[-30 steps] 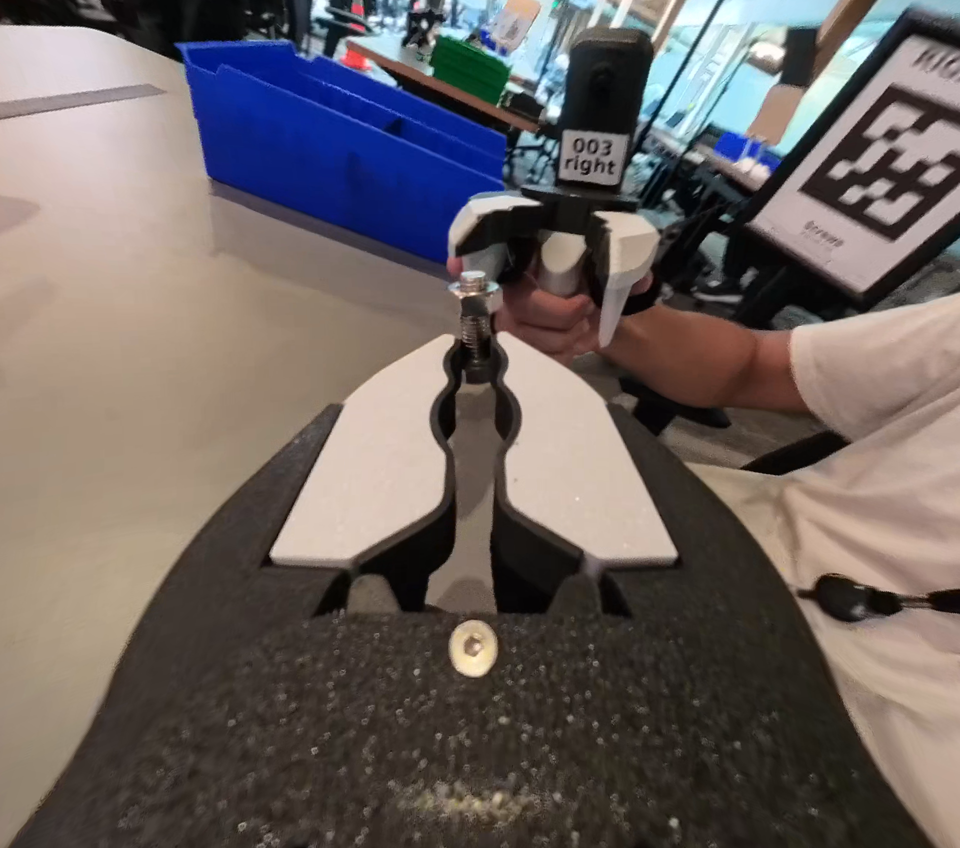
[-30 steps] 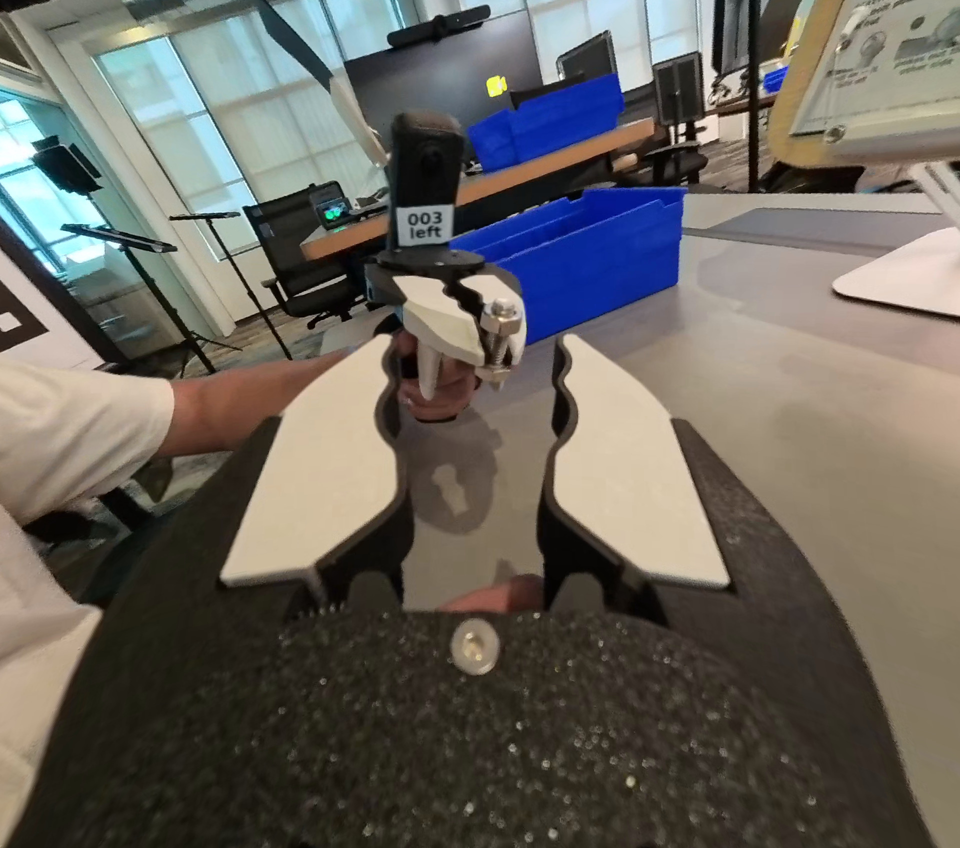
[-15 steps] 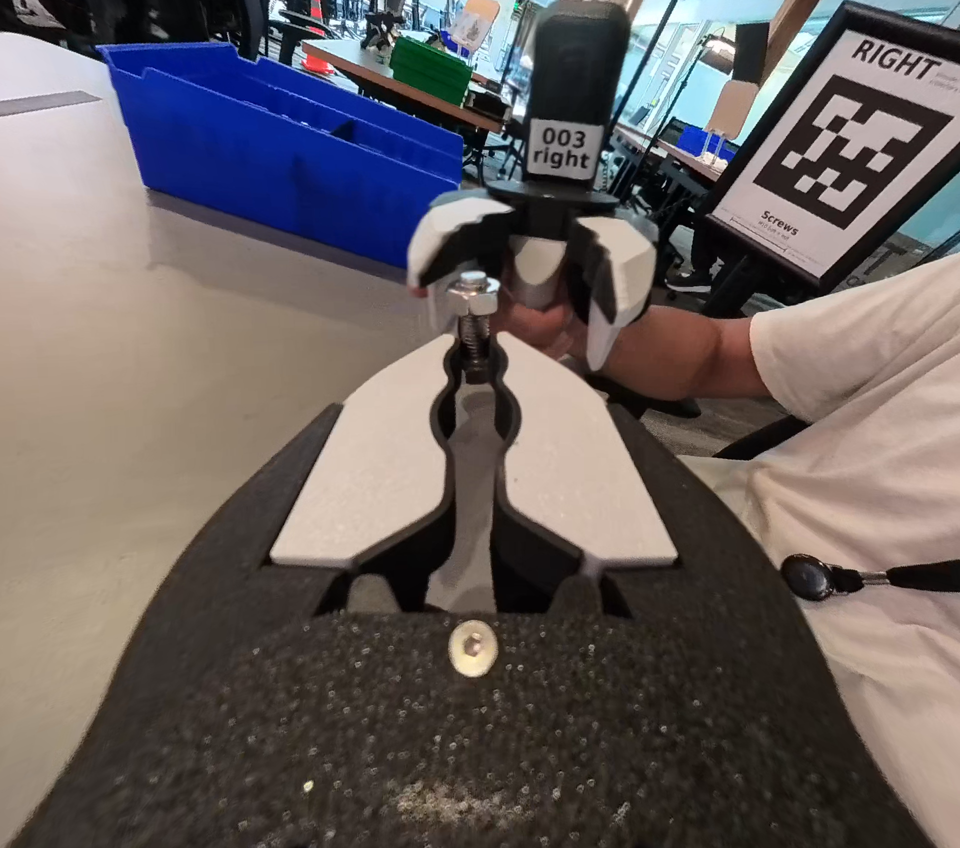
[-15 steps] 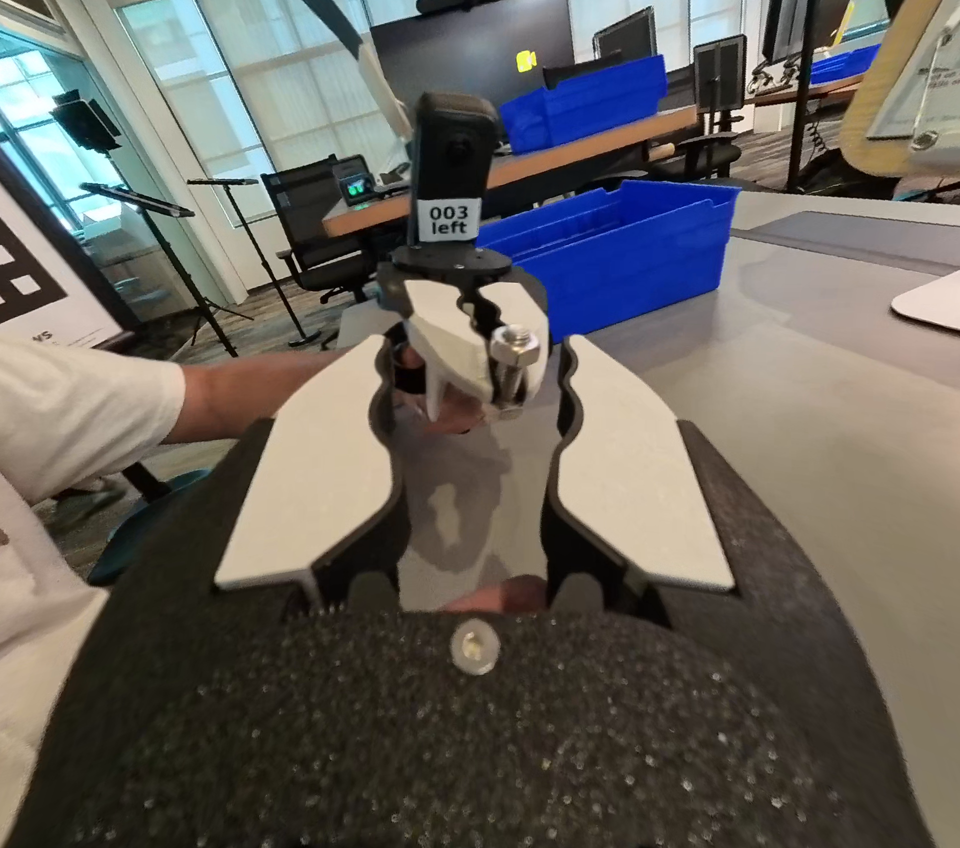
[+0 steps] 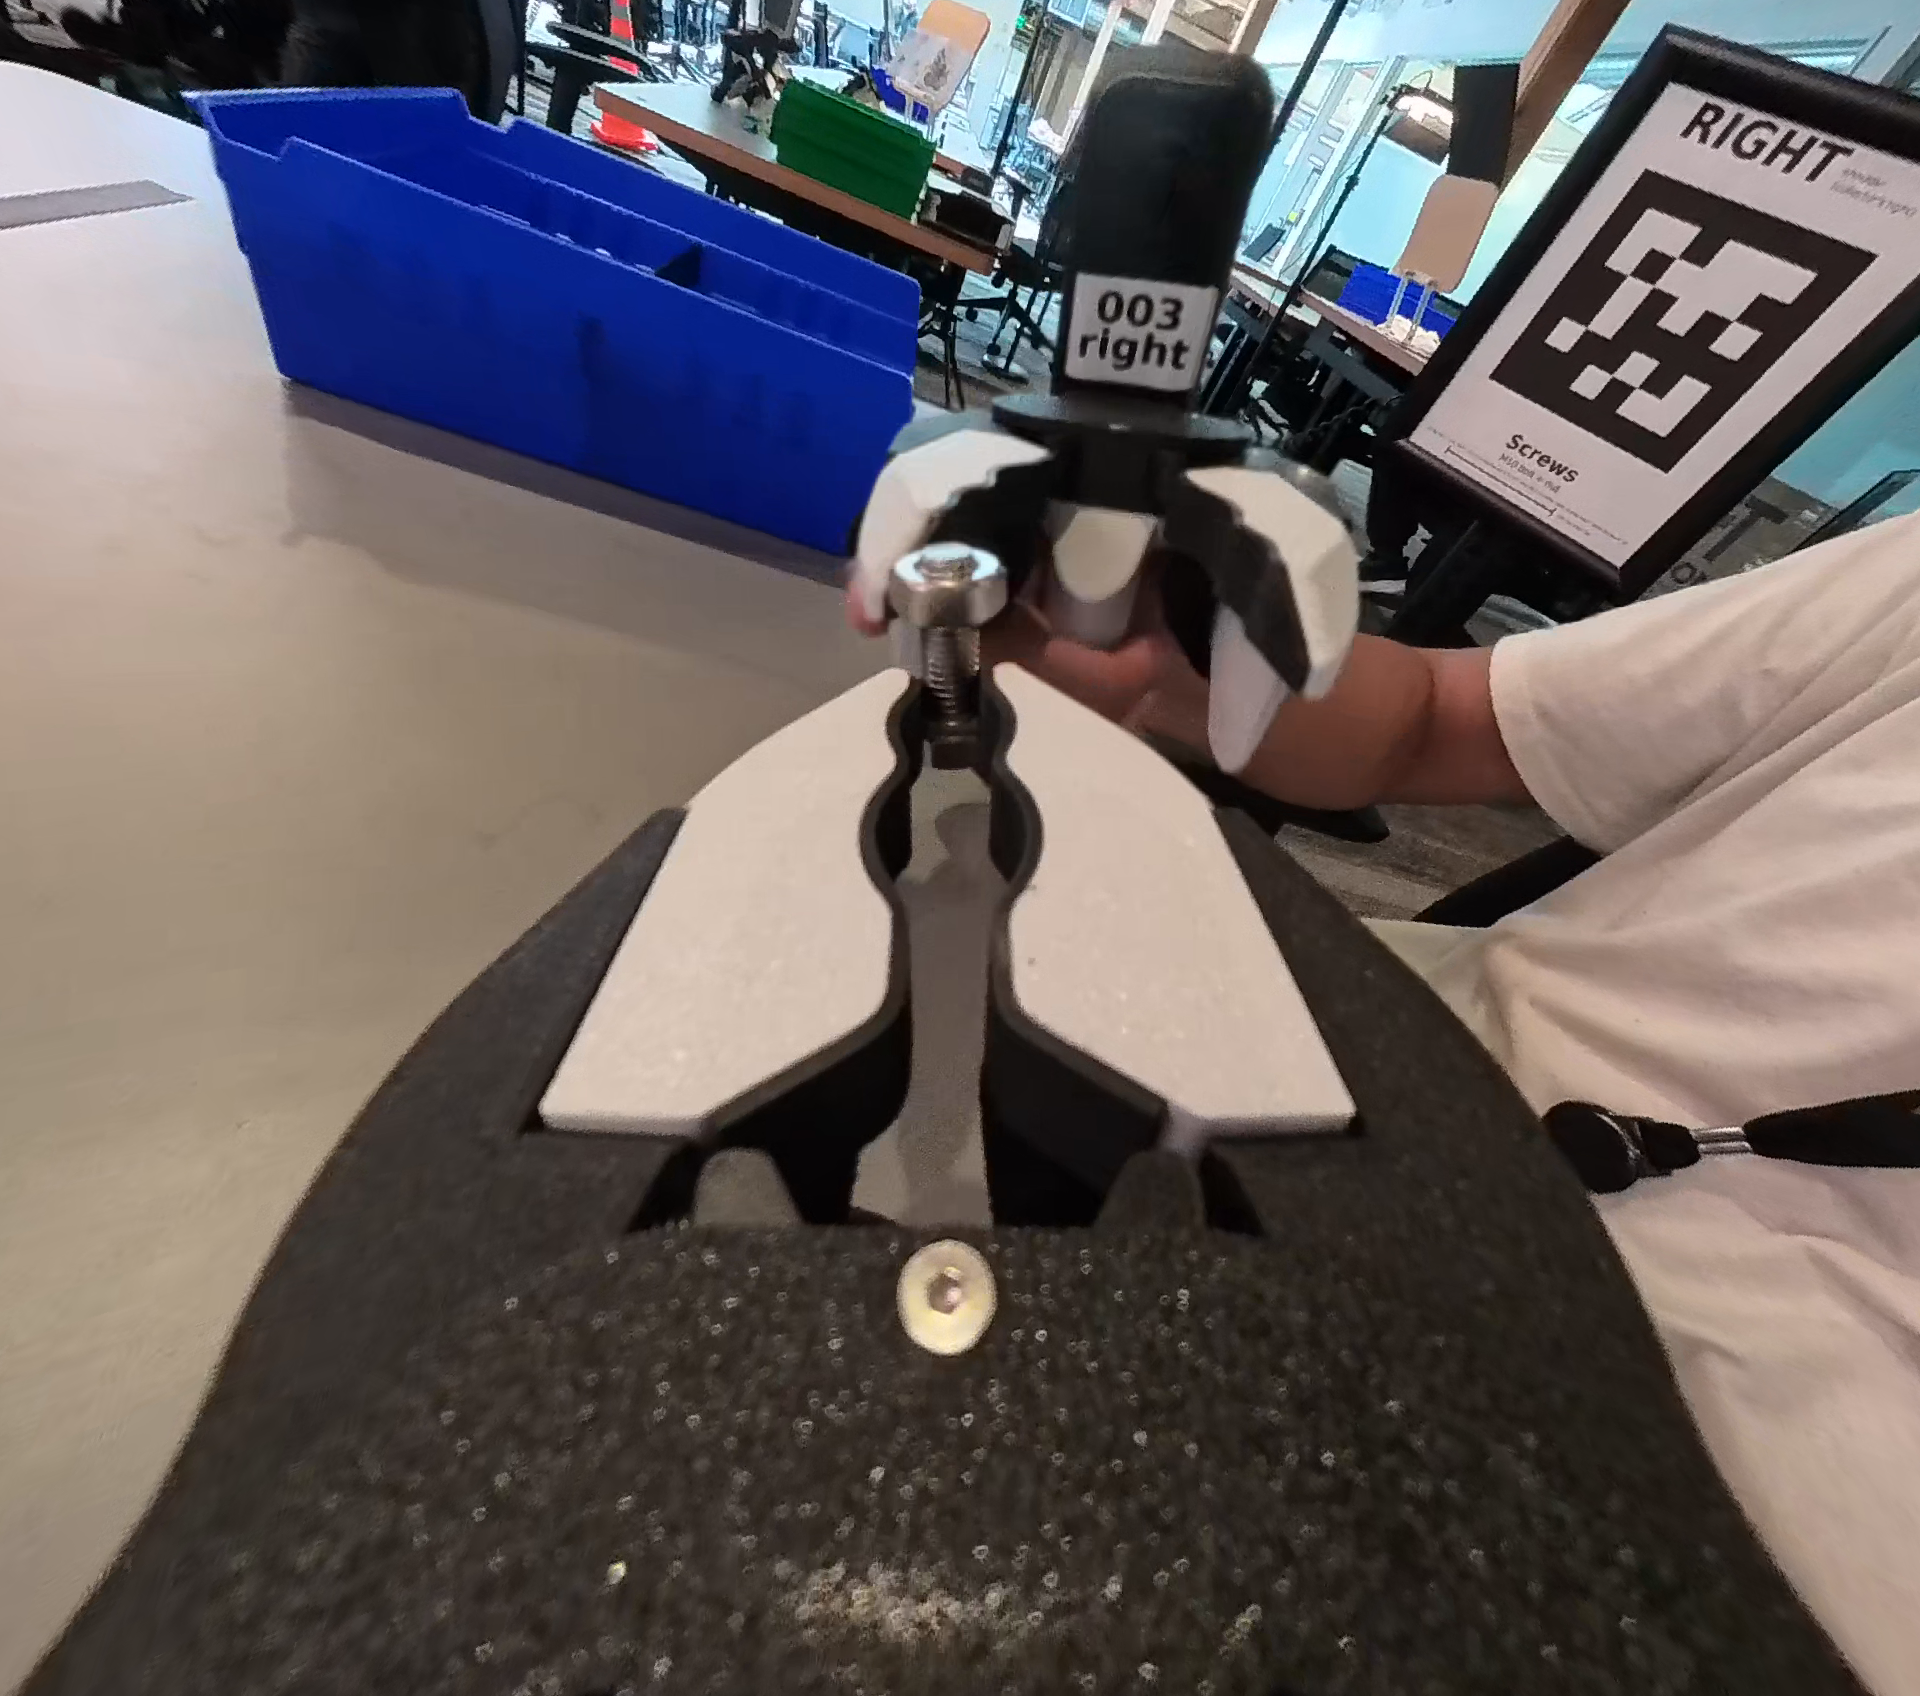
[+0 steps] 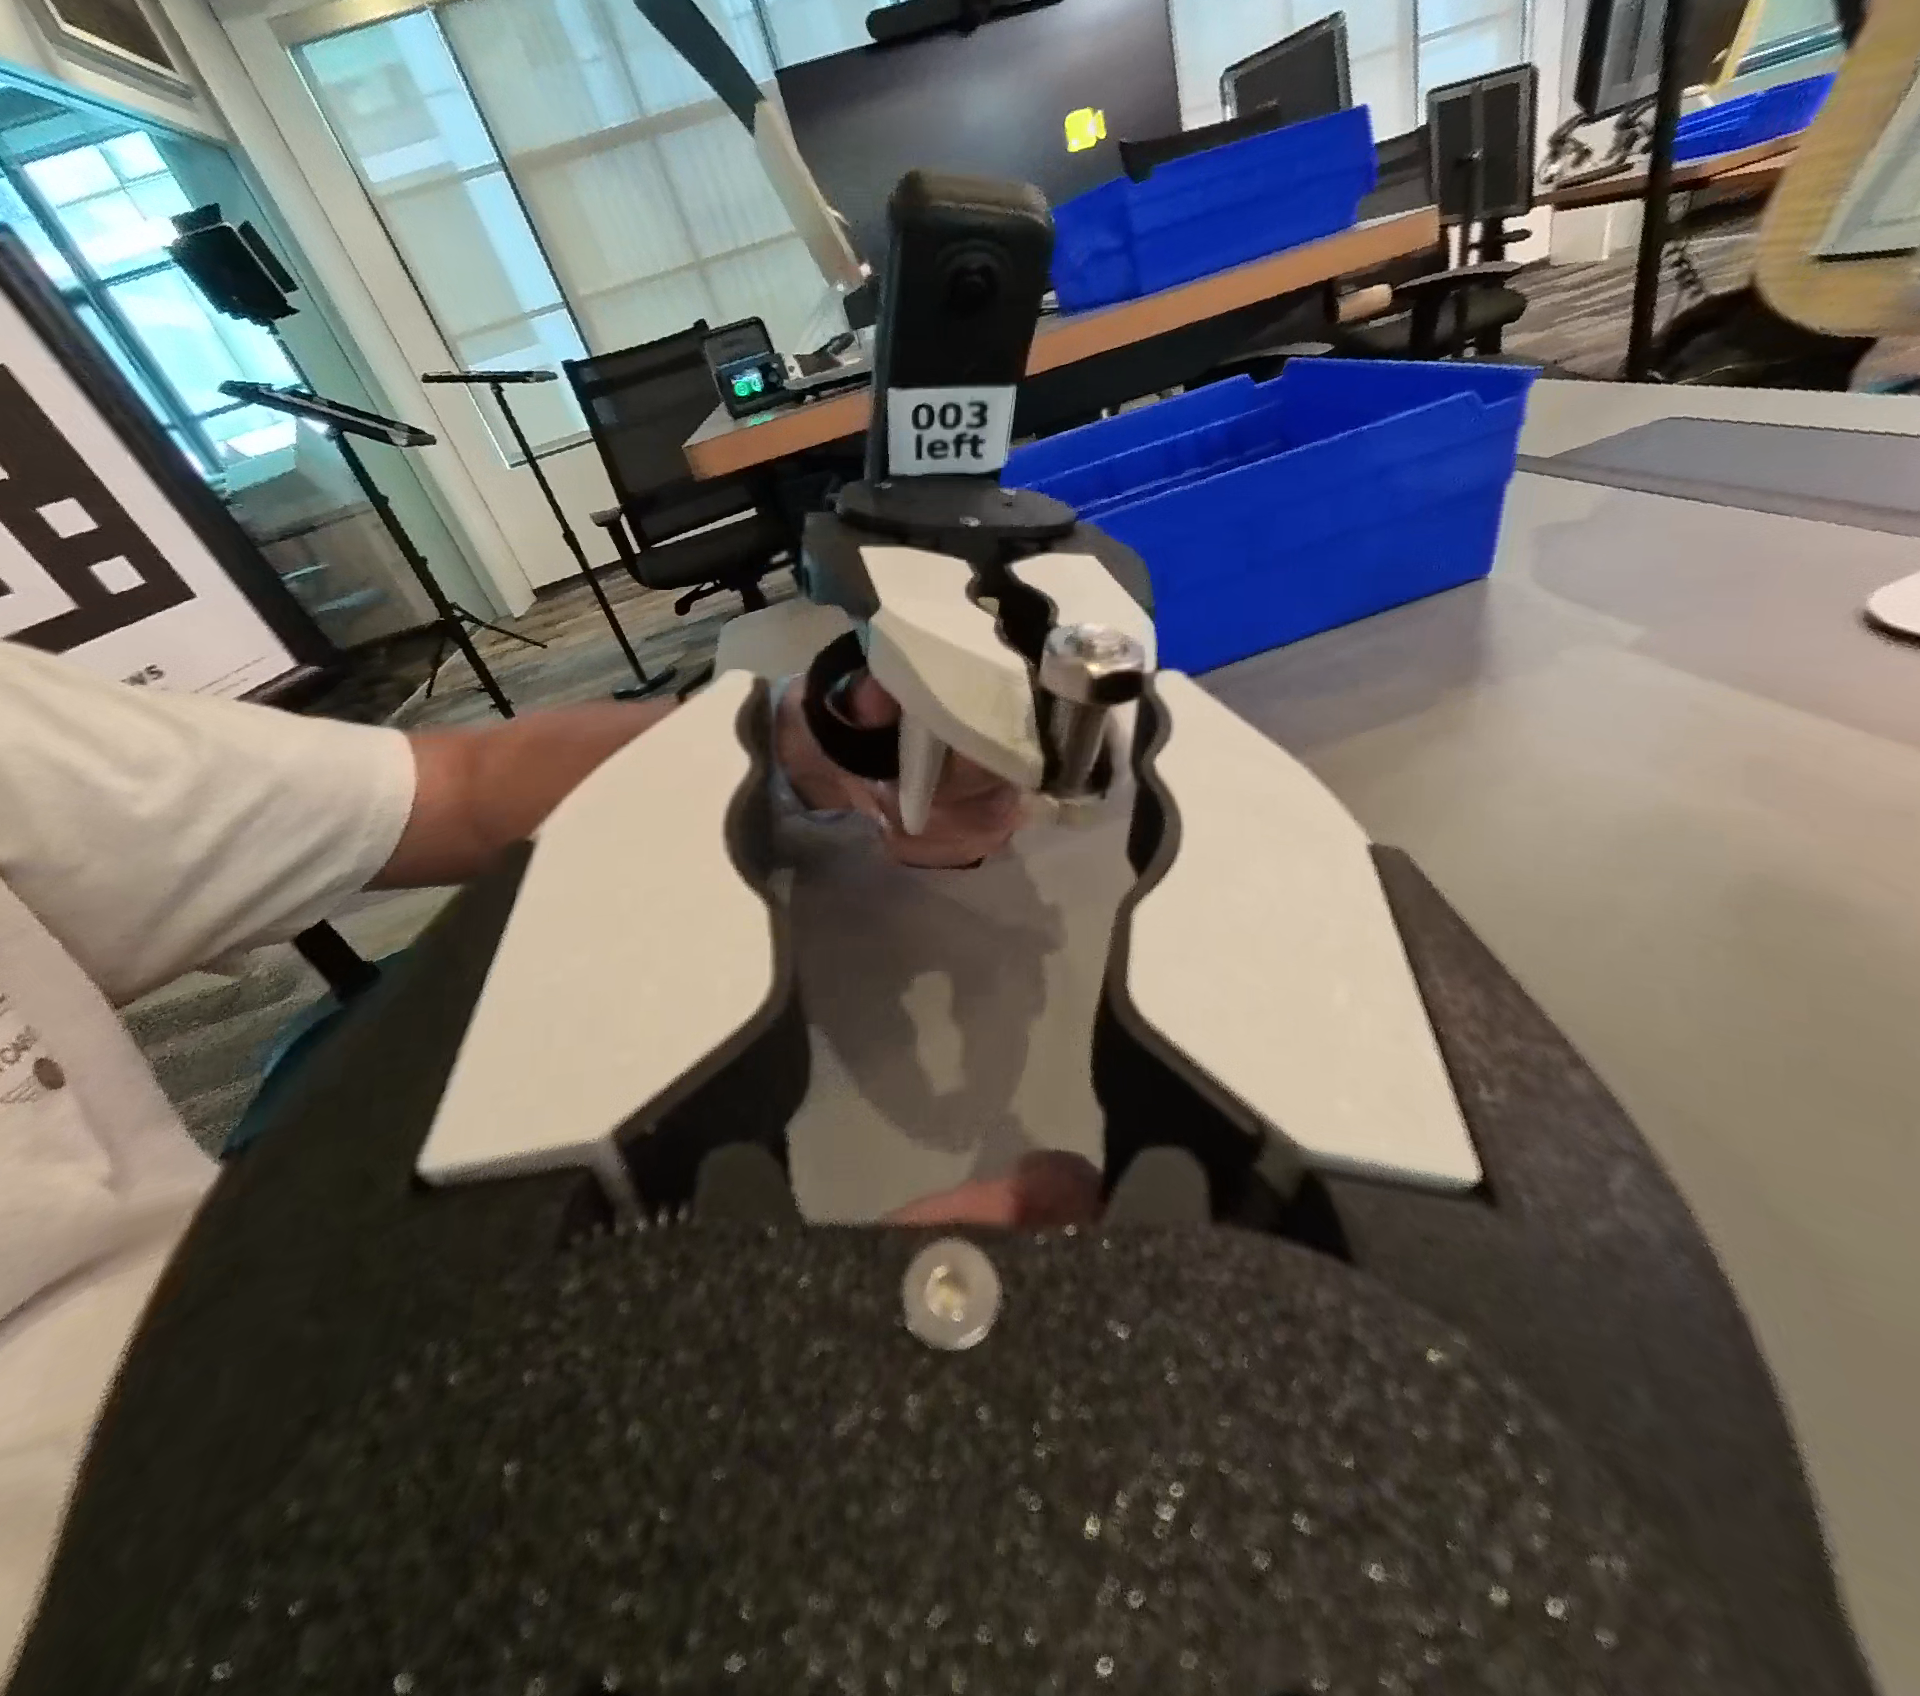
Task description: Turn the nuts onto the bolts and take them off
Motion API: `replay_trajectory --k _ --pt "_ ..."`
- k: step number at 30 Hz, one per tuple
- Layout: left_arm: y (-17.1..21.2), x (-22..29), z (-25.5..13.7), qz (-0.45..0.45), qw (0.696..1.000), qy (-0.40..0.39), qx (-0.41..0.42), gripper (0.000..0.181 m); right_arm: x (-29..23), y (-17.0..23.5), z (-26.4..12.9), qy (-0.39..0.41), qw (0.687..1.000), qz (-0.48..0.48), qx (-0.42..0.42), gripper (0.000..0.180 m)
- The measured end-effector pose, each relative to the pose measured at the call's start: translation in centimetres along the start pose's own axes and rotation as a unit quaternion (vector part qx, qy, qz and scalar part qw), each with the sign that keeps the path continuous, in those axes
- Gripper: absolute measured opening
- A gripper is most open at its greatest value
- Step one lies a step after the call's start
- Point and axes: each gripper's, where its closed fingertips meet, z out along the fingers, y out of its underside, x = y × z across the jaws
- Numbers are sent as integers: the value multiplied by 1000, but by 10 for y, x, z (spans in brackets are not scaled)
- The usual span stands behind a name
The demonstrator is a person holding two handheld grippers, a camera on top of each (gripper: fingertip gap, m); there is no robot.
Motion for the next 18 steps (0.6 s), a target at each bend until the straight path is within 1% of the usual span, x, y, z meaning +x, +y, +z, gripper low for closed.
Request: replay_trajectory --k 3,4,6,9,11,12,13,15,16,18 --pt "2 1 2 4 1000 -4 -5 9 7 6 21 -13 1000 12 -20 66" --pt "3 1 2 5 1000 -3 -6 9 11 6 21 -10 1000 20 -19 67" --pt "1 0 0 6 1000 -6 -3 9 11 2 7 -2 1000 25 -7 65" --pt "-2 0 -3 5 1000 -5 3 9 2 -3 -15 10 1000 2 2 63" --pt "-2 0 -2 3 1000 -2 3 9 -4 -3 -8 -3 1000 5 4 63" --pt "-1 0 -1 3 1000 -2 2 9 -2 -1 1 -5 1000 6 0 67" --pt "0 0 -1 3 1000 -2 -1 9 1 1 11 -11 1000 7 -7 68" --pt "1 0 0 5 1000 -7 -4 9 7 1 22 -21 1000 19 -8 66" --pt "1 1 0 7 1000 -6 -4 9 14 3 21 -11 1000 26 -10 67" --pt "0 2 -2 7 1000 -4 0 9 18 1 7 1 999 33 -2 65"
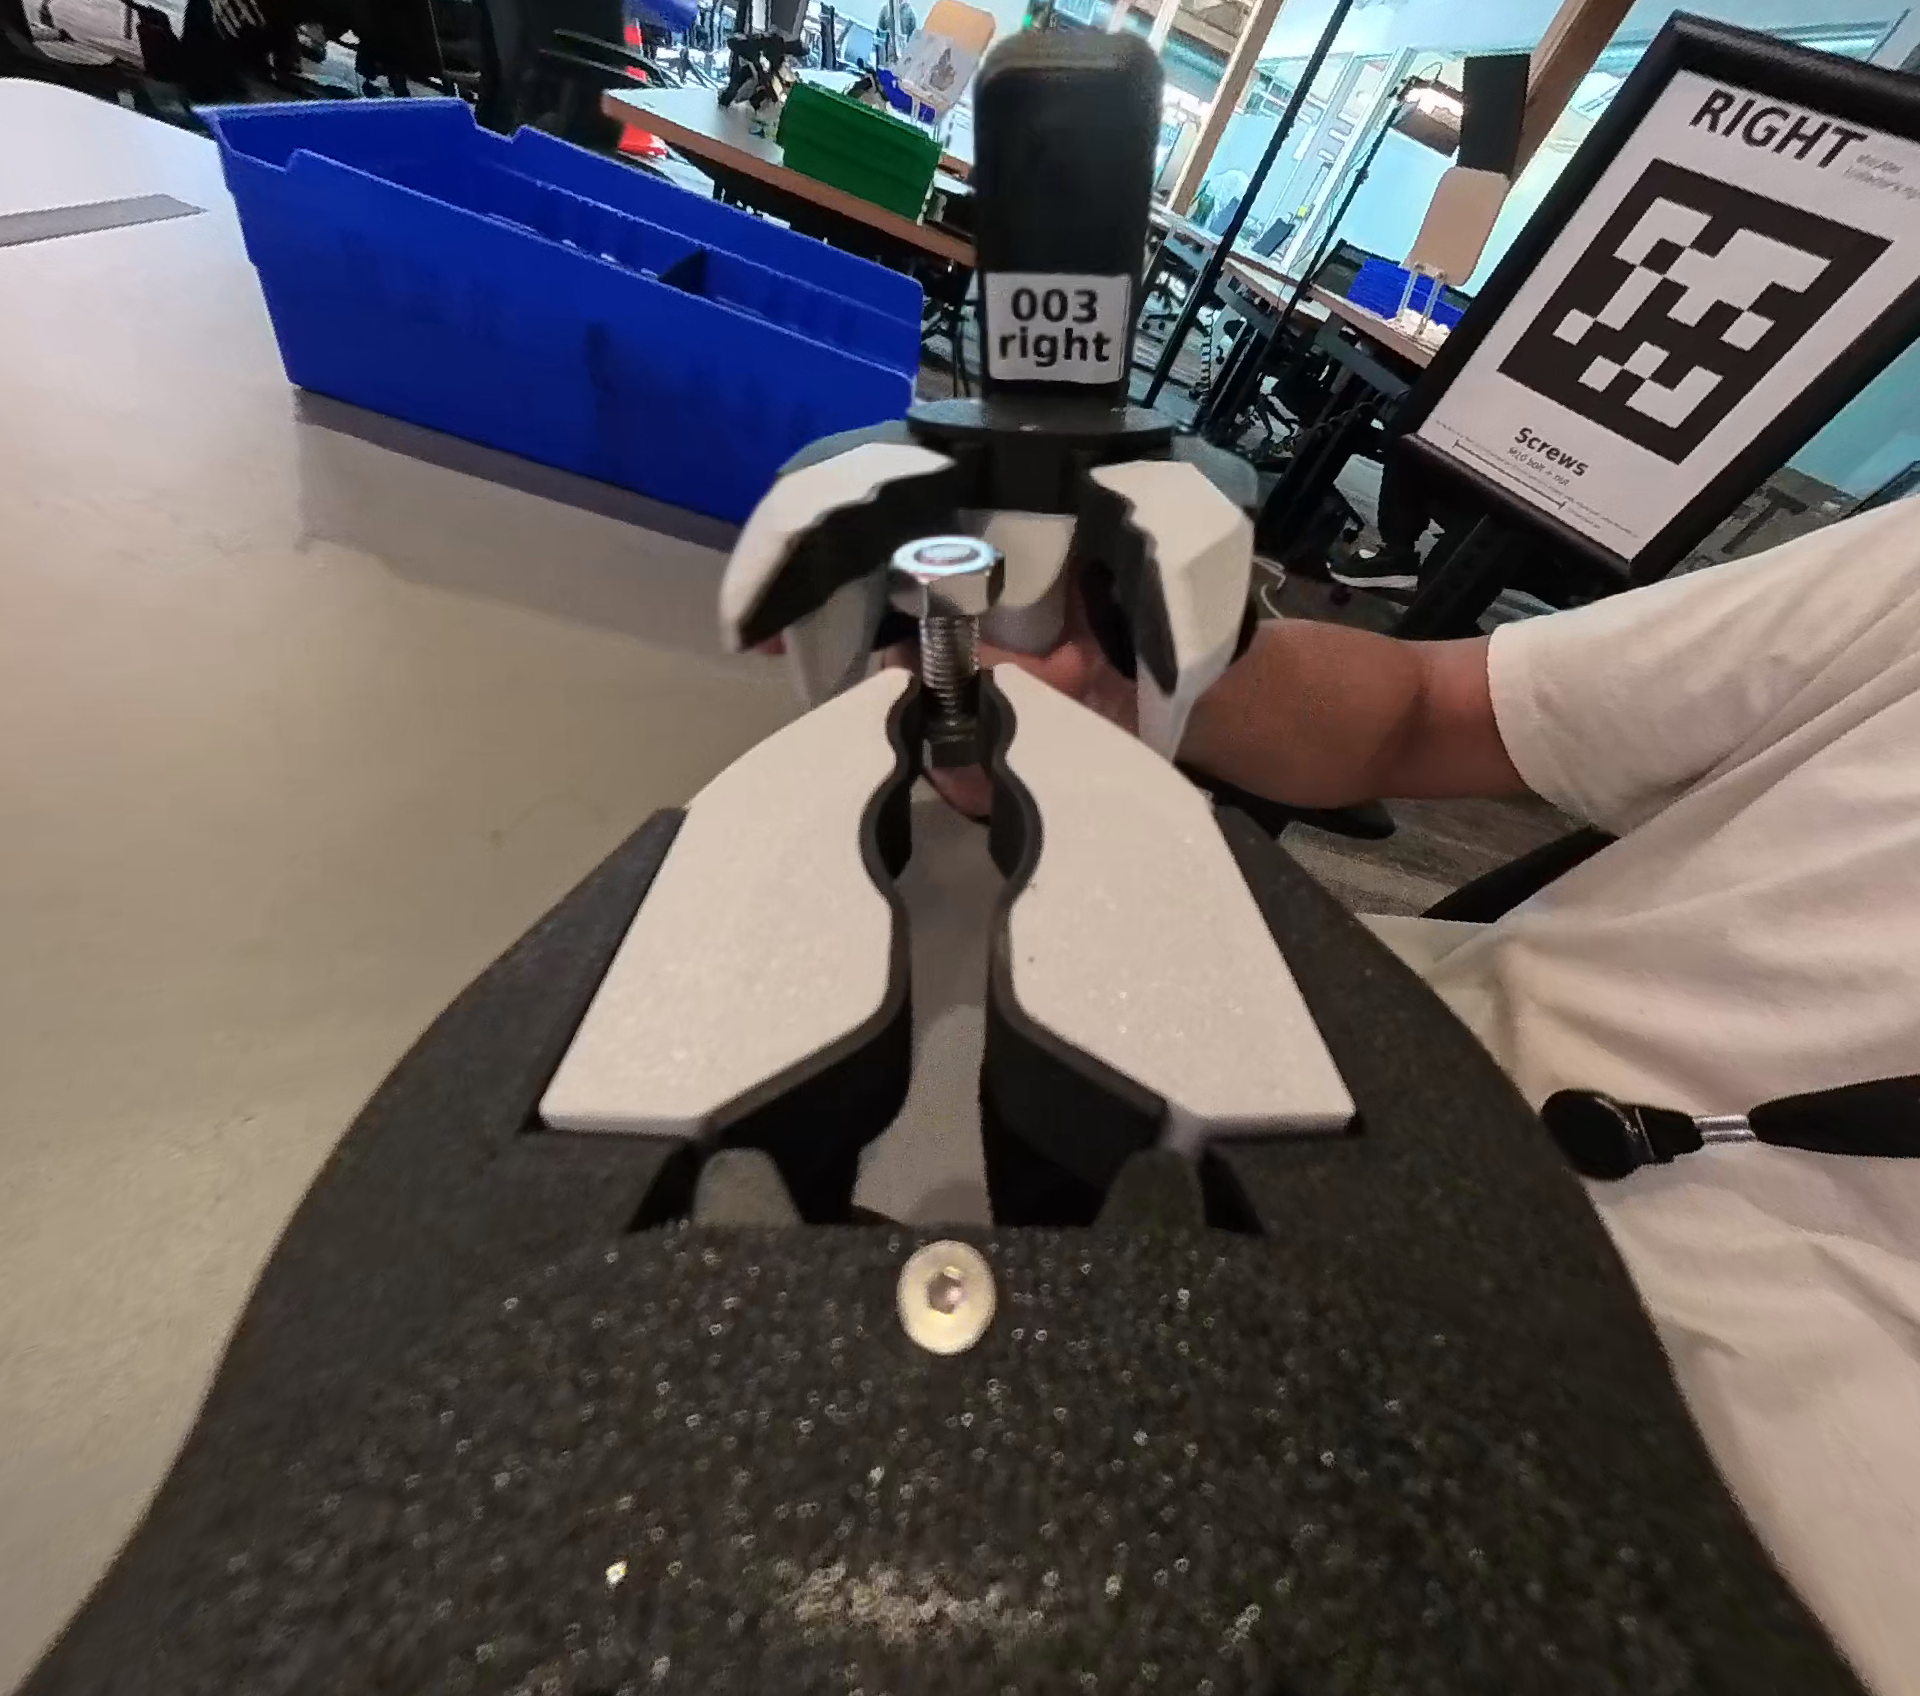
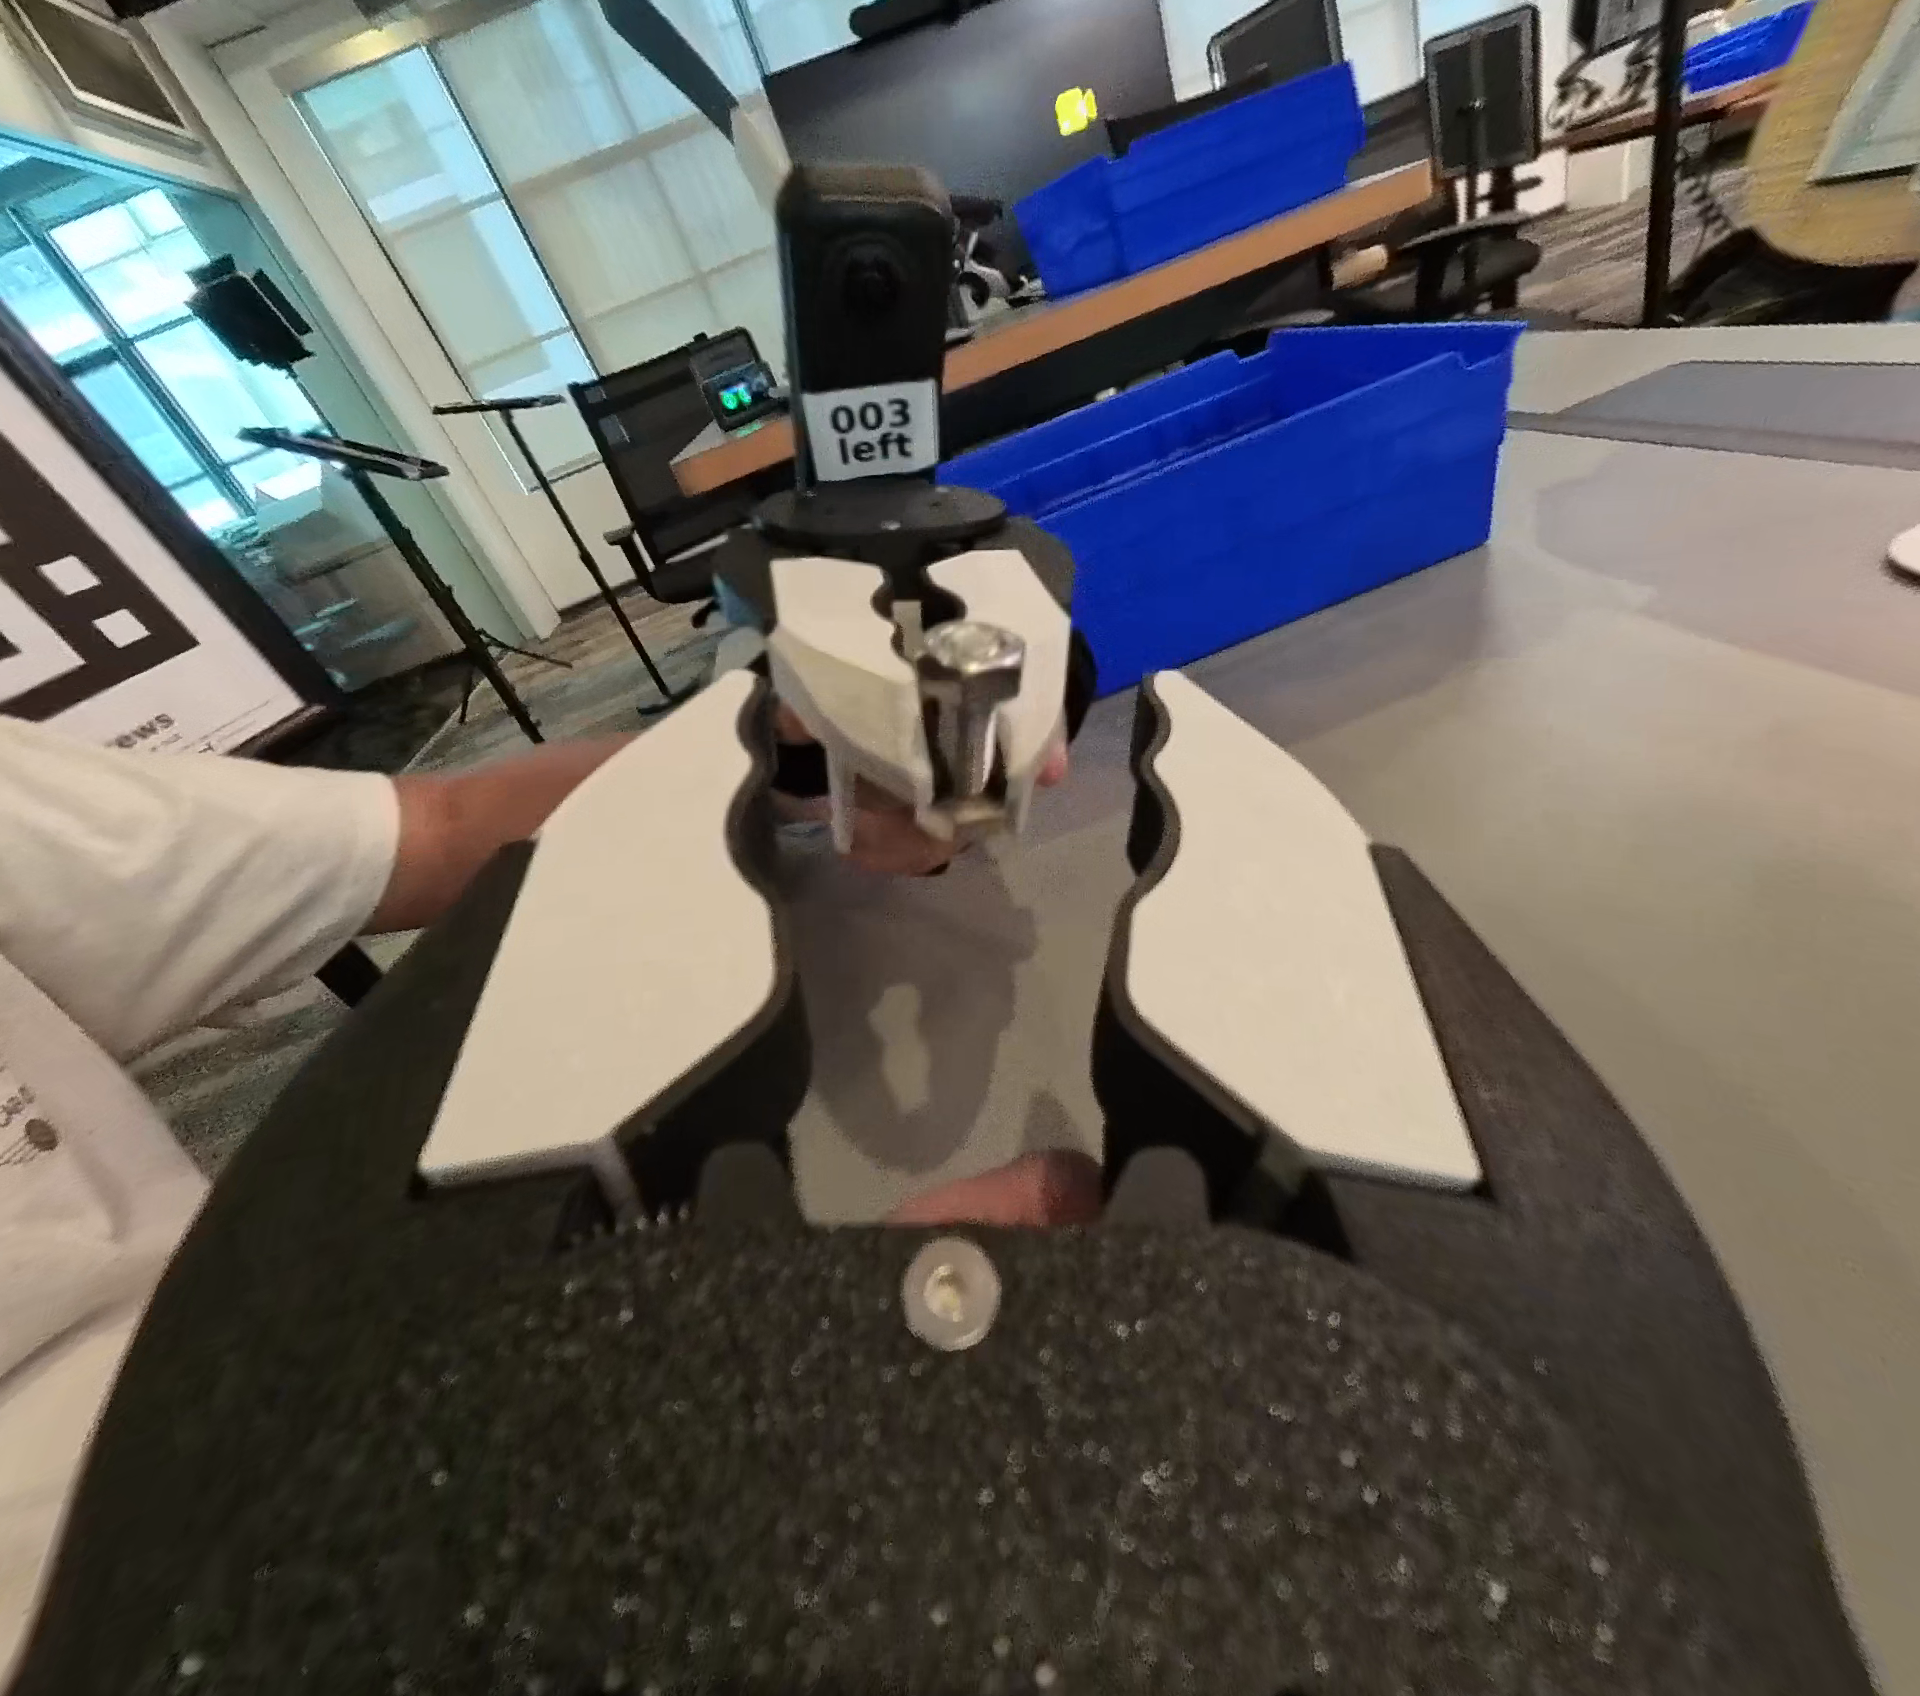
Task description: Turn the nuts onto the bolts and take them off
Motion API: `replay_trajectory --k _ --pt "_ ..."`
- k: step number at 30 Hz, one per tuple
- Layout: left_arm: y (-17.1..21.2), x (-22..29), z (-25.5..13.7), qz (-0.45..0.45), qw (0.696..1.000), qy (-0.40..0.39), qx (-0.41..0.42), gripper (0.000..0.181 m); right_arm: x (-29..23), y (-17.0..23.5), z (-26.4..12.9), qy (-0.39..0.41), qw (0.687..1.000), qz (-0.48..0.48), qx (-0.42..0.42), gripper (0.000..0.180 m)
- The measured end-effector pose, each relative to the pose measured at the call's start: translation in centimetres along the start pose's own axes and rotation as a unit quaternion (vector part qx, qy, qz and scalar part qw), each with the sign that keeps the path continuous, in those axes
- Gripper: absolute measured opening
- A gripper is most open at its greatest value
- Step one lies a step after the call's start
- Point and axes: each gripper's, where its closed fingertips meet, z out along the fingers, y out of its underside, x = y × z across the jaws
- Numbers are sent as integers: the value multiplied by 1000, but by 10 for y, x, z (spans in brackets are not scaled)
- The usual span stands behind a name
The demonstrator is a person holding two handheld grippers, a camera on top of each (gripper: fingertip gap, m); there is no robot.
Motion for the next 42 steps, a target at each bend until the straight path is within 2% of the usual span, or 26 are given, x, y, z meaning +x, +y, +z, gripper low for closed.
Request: replay_trajectory --k 4,7,10,15,19,21,24,27,31,34,36,39,42 --pt "-2 1 -1 3 1000 2 2 9 -21 -7 -19 -4 1000 -26 17 63" --pt "-1 1 1 1 1000 6 -1 9 -21 -4 5 -17 999 -27 -1 71" --pt "3 1 3 5 1000 0 -9 9 -12 -6 17 -28 1000 -4 -1 69" --pt "-1 4 1 12 1000 4 -5 9 -22 -14 -16 -7 999 -33 13 65" --pt "0 4 2 9 1000 8 -4 10 -24 -7 8 -17 999 -47 -16 74" --pt "1 2 2 8 1000 2 -7 10 -18 -10 18 -33 999 -29 -15 70" --pt "-1 2 -1 9 1000 0 -1 9 -5 -15 3 -13 1000 -19 -2 68" --pt "-5 2 -4 12 1000 0 3 9 -15 -19 -16 -10 999 -31 5 66" --pt "-4 0 -2 12 1000 -1 1 9 -22 -9 10 -29 998 -49 -25 72" --pt "-2 0 -3 13 1000 -8 -1 9 -6 -7 23 -34 999 -29 -30 69" --pt "-4 0 -6 13 1000 -9 4 9 0 -11 10 -35 999 -3 -19 67" --pt "-7 0 -9 16 1000 -11 8 9 -13 -15 -14 -29 999 -24 -11 65" --pt "-8 0 -9 17 1000 -9 9 9 -26 -12 -4 -35 998 -45 -25 66"
